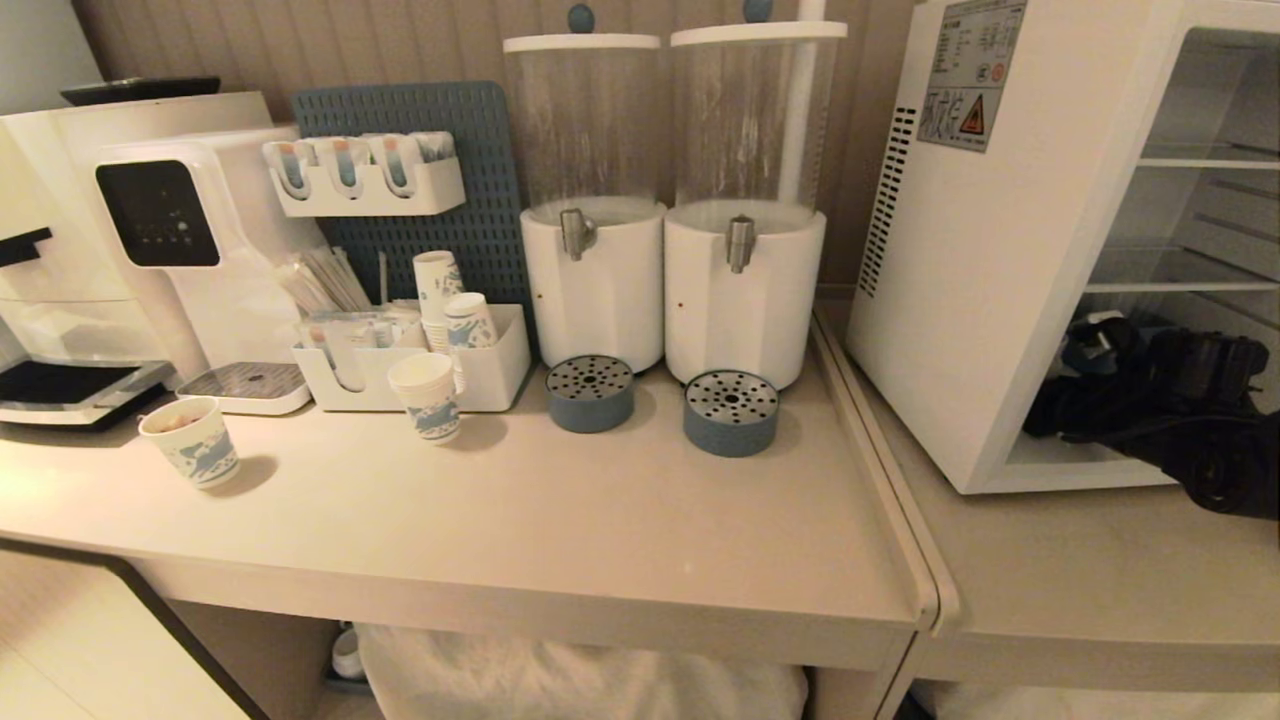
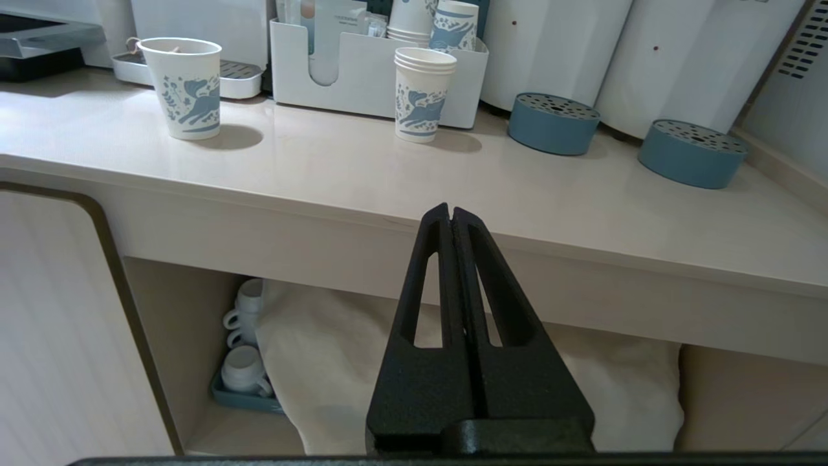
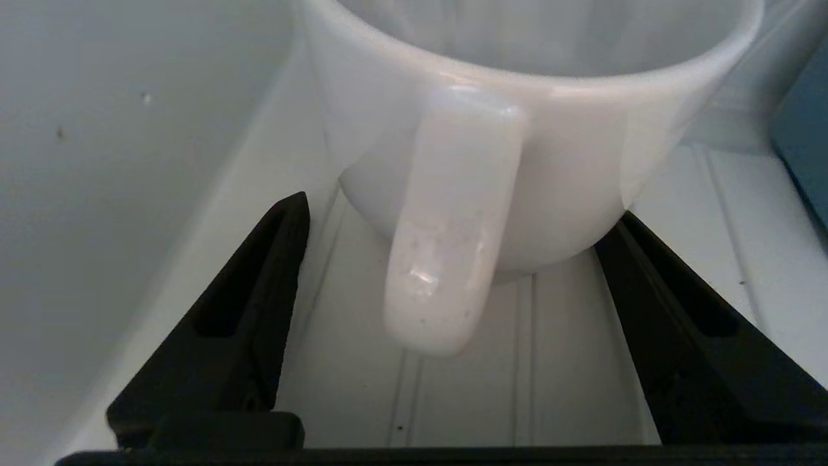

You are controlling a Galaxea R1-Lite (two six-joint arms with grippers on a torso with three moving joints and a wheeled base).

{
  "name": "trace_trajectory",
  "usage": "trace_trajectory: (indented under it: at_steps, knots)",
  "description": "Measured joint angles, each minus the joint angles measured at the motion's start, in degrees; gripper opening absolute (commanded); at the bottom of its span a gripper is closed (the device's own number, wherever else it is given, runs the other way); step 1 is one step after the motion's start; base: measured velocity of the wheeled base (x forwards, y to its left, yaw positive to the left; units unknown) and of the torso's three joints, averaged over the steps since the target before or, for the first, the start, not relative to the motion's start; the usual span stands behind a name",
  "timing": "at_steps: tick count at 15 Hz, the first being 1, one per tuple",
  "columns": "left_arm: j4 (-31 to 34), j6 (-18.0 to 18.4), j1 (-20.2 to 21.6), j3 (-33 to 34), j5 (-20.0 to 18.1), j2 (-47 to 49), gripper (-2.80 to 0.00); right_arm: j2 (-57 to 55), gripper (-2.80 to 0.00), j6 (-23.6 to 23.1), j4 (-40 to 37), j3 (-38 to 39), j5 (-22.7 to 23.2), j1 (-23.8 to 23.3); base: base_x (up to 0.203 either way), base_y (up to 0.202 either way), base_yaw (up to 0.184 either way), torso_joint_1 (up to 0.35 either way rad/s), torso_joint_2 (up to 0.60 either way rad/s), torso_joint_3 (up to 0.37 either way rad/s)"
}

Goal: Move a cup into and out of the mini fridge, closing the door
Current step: Put the ceramic cup in the freezer

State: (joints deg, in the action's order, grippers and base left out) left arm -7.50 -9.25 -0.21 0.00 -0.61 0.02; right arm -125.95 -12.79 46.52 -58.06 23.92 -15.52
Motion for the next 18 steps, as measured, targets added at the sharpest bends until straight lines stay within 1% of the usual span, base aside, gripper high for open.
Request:
trace_trajectory:
  at_steps: [5, 8, 15, 16, 18]
  knots:
    - [0.0, 0.0, 0.0, 0.0, 0.0, 0.0, -2.80, 3.5, 0.00, 0.7, -1.3, 3.0, 0.4, -0.1, 0.000, 0.000, 0.000, 0.000, 0.00, 0.000]
    - [0.0, 0.0, 0.0, 0.0, 0.0, 0.0, -2.80, 7.3, 0.00, 0.9, -2.4, 6.6, 2.3, -0.3, 0.000, 0.000, 0.000, 0.000, 0.00, 0.000]
    - [0.0, 0.0, 0.0, 0.0, 0.0, 0.0, -2.80, 17.0, 0.00, 1.2, -2.3, 15.6, 2.9, -2.0, 0.000, 0.000, 0.000, 0.000, 0.00, 0.000]
    - [0.0, 0.0, 0.0, 0.0, 0.0, 0.0, -2.80, 18.5, -2.80, 1.2, -2.3, 16.5, 3.6, -2.4, 0.000, 0.000, 0.000, 0.000, 0.00, 0.000]
    - [0.0, 0.1, -0.1, 0.0, 0.0, 0.0, -2.80, 21.3, -2.80, 1.2, -2.3, 18.8, 5.2, -3.4, 0.000, 0.000, 0.000, 0.000, 0.00, 0.000]
